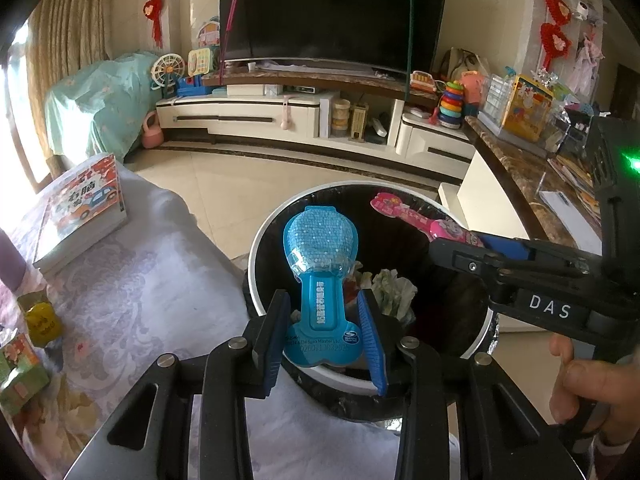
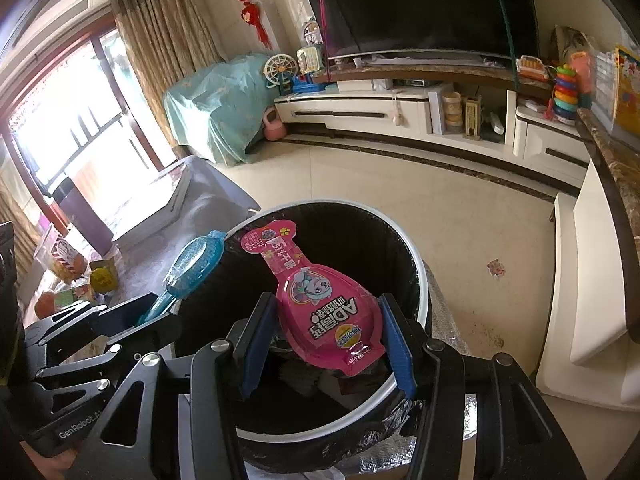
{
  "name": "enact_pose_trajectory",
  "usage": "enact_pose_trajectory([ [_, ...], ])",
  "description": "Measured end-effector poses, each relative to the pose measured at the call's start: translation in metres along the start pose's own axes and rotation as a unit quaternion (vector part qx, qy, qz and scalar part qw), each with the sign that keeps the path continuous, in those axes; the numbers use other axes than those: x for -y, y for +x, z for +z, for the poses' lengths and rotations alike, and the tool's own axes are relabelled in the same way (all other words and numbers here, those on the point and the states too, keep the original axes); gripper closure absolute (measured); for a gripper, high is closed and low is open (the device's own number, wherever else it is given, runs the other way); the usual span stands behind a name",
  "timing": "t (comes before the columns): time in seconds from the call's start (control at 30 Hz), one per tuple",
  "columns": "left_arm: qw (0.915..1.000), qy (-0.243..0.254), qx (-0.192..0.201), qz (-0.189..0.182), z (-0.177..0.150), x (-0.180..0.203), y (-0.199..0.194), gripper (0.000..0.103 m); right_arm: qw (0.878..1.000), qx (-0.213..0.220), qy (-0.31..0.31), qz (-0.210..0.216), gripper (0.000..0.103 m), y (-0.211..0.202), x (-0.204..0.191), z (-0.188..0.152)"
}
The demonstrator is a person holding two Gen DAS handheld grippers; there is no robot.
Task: Collect trash
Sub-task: 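Open both tools to drop the blue item and pink bottle in, then move both open tools back over the table clutter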
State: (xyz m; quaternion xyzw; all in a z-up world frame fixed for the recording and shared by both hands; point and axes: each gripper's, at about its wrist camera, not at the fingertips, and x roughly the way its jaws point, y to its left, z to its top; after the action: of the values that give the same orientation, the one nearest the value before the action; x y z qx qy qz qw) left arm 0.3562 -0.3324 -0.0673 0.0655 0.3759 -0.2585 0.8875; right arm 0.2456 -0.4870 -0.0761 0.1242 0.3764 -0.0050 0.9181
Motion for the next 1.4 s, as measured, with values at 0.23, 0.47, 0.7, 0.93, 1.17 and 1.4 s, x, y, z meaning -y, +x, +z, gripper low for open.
enact_pose_trajectory([
  [0.23, 0.9999, -0.011, 0.001, 0.002, 0.006, -0.001, -0.001, 0.054, 1.0, -0.007, 0.002, 0.001, 0.049, 0.004, 0.002, 0.002],
  [0.47, 0.9994, -0.029, 0.017, 0.007, -0.01, -0.011, -0.018, 0.045, 1.0, 0.011, 0.021, 0.009, 0.021, -0.011, 0.0, -0.003],
  [0.7, 0.997, -0.073, 0.022, 0.013, -0.049, -0.034, -0.048, 0.042, 0.999, 0.023, 0.019, 0.019, 0.017, -0.026, -0.017, -0.015],
  [0.93, 0.9933, -0.109, 0.019, 0.033, -0.09, -0.061, -0.078, 0.042, 0.999, 0.021, 0.011, 0.045, 0.015, -0.032, -0.049, -0.037],
  [1.17, 0.9874, -0.145, 0.02, 0.06, -0.122, -0.091, -0.113, 0.042, 0.997, 0.006, -0.016, 0.076, 0.015, -0.03, -0.093, -0.059],
  [1.4, 0.979, -0.179, 0.029, 0.094, -0.152, -0.117, -0.148, 0.041, 0.994, -0.01, -0.045, 0.103, 0.014, -0.02, -0.137, -0.076],
])
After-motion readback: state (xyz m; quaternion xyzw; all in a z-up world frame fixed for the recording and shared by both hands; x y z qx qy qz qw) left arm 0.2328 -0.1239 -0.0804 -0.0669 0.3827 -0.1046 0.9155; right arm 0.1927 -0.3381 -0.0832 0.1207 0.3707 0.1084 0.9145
